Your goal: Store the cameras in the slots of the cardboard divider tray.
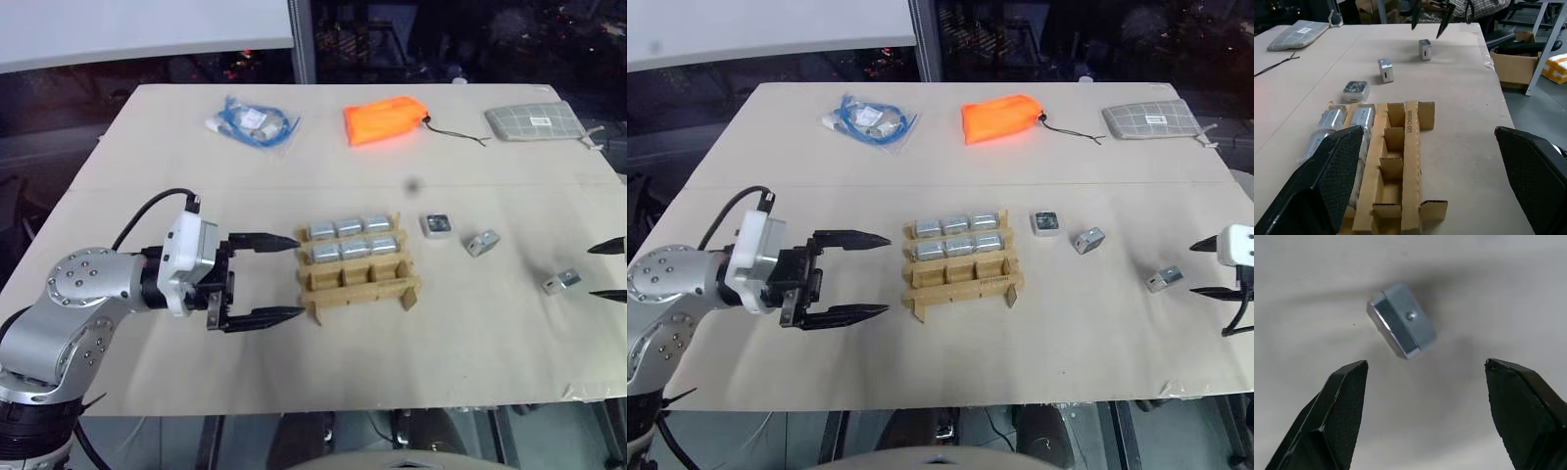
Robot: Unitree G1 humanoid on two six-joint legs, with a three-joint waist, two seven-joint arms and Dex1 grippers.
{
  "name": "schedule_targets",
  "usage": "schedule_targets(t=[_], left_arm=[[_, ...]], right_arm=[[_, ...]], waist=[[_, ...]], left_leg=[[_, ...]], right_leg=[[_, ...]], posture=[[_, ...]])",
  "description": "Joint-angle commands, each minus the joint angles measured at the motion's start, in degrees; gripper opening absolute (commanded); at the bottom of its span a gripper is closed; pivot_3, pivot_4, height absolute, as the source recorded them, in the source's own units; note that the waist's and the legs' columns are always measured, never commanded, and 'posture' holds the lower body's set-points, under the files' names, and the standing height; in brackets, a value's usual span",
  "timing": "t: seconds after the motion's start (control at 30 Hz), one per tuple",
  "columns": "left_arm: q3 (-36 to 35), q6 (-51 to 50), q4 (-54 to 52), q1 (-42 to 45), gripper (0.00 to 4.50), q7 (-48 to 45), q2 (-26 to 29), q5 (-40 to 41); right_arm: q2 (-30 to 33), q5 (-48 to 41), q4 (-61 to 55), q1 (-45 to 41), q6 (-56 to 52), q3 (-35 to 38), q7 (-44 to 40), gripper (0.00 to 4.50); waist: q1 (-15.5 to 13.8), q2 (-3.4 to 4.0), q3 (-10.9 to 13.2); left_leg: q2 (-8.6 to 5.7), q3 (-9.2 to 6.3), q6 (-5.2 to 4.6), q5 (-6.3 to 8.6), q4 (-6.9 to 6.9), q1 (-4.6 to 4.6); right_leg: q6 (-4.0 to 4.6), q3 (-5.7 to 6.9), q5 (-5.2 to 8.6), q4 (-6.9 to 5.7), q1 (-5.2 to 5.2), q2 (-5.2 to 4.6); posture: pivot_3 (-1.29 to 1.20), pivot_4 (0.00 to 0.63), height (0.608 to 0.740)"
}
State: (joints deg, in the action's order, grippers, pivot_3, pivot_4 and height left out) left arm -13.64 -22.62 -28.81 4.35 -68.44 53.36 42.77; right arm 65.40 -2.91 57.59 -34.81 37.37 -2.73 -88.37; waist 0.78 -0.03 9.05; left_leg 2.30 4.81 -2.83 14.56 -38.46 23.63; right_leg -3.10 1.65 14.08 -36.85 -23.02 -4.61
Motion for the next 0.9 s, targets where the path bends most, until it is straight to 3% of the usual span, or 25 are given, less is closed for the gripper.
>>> schedule_targets(t=[0.03, 0.33, 0.43, 0.6, 0.9], left_arm=[[-2.0, 0.8, -1.9, 0.1, 4.5, 0.4, 0.1, 0.3], [-2.3, 0.8, -1.9, 0.2, 4.5, 1.0, 0.2, 0.1], [-2.2, 0.8, -1.8, 0.3, 4.5, 1.1, 0.3, 0.0], [-1.9, 0.9, -1.7, 0.7, 4.5, 1.2, 0.3, -0.2], [-1.9, 1.0, -1.3, 0.8, 4.5, 0.8, 0.5, -0.3]], right_arm=[[-0.4, 0.2, 0.6, -2.2, 1.7, -1.2, -4.1, 3.79], [-2.3, 0.6, 2.3, -3.5, 3.1, -2.8, -4.0, 3.79], [-2.6, -0.1, 2.4, -3.4, 3.4, -2.7, -4.1, 2.97], [-2.7, -0.5, 2.3, -3.1, 3.7, -2.6, -4.1, 0.78], [-2.5, -4.7, -2.1, -2.0, 0.2, -2.8, -4.1, 0.65]], waist=[[0.0, 0.07, 0.0], [-0.1, 0.09, 0.1], [0.0, 0.1, 0.1], [0.0, 0.04, 0.0], [0.0, 0.07, 0.1]], left_leg=[[0.0, 0.0, 0.0, 0.0, 0.0, 0.0], [0.0, 0.01, 0.0, 0.0, 0.0, 0.01], [0.0, 0.01, 0.0, 0.0, 0.0, 0.0], [0.0, 0.01, 0.01, 0.0, 0.0, -0.02], [0.02, 0.08, 0.01, 0.0, -0.05, -0.07]], right_leg=[[0.0, 0.0, 0.0, -0.01, 0.0, 0.0], [0.0, 0.01, -0.01, -0.01, 0.0, -0.01], [0.0, 0.0, -0.01, -0.01, 0.0, -0.01], [0.0, 0.0, -0.01, -0.03, 0.01, 0.0], [0.0, -0.06, -0.01, -0.11, 0.02, 0.0]], posture=[[0.0, 0.15, 0.74], [0.0, 0.15, 0.74], [0.0, 0.15, 0.74], [0.0, 0.15, 0.74], [0.0, 0.15, 0.74]])
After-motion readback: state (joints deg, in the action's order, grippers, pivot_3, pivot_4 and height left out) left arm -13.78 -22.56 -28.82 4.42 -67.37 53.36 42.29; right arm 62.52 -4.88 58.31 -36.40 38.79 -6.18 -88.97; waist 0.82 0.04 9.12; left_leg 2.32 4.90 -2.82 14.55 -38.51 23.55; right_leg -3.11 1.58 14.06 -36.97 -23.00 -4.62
